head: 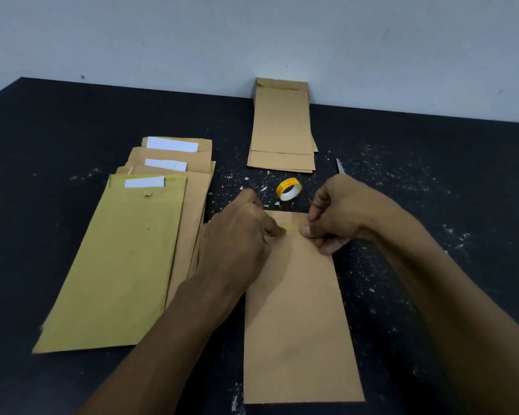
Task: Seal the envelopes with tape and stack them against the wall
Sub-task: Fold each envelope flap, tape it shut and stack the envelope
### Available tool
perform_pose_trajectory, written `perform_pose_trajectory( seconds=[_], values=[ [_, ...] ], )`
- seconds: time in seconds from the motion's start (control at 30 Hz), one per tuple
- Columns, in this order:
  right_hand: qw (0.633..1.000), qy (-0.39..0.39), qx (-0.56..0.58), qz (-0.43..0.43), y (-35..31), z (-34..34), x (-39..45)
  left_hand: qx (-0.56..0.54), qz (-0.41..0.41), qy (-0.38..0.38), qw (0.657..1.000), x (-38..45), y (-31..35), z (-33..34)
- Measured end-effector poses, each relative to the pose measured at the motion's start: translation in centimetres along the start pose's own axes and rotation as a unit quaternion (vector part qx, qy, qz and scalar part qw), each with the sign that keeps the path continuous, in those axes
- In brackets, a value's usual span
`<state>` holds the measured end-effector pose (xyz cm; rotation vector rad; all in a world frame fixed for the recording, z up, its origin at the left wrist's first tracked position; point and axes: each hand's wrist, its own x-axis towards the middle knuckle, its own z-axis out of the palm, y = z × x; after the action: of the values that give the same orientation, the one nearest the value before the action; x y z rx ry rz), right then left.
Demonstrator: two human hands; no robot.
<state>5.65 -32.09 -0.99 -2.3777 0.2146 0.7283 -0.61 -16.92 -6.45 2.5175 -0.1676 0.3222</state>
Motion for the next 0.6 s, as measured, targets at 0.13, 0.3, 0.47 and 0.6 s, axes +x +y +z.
perform_pose_trajectory(
  seconds=[0.13, 0.3, 0.47, 0.6],
  values=[
    [1.0, 0.018, -0.005, -0.015, 0.3, 0.1, -0.1, 0.002, -0.011, -0.001, 1.0, 0.0, -0.1, 0.0],
    [0.999, 0.033, -0.009, -0.018, 0.4, 0.4, -0.2, 0.054, -0.041, -0.033, 0.997, 1.1, 0.0, -0.8],
    [0.996, 0.065, -0.028, -0.05, 1.3, 0.7, 0.0, 0.056, -0.043, -0.103, 0.992, 2.6, -0.3, -1.9],
    [0.992, 0.085, -0.022, -0.095, 2.7, 0.4, -0.6, -0.048, -0.063, -0.127, 0.989, 3.2, -0.7, -3.4]
  ],
)
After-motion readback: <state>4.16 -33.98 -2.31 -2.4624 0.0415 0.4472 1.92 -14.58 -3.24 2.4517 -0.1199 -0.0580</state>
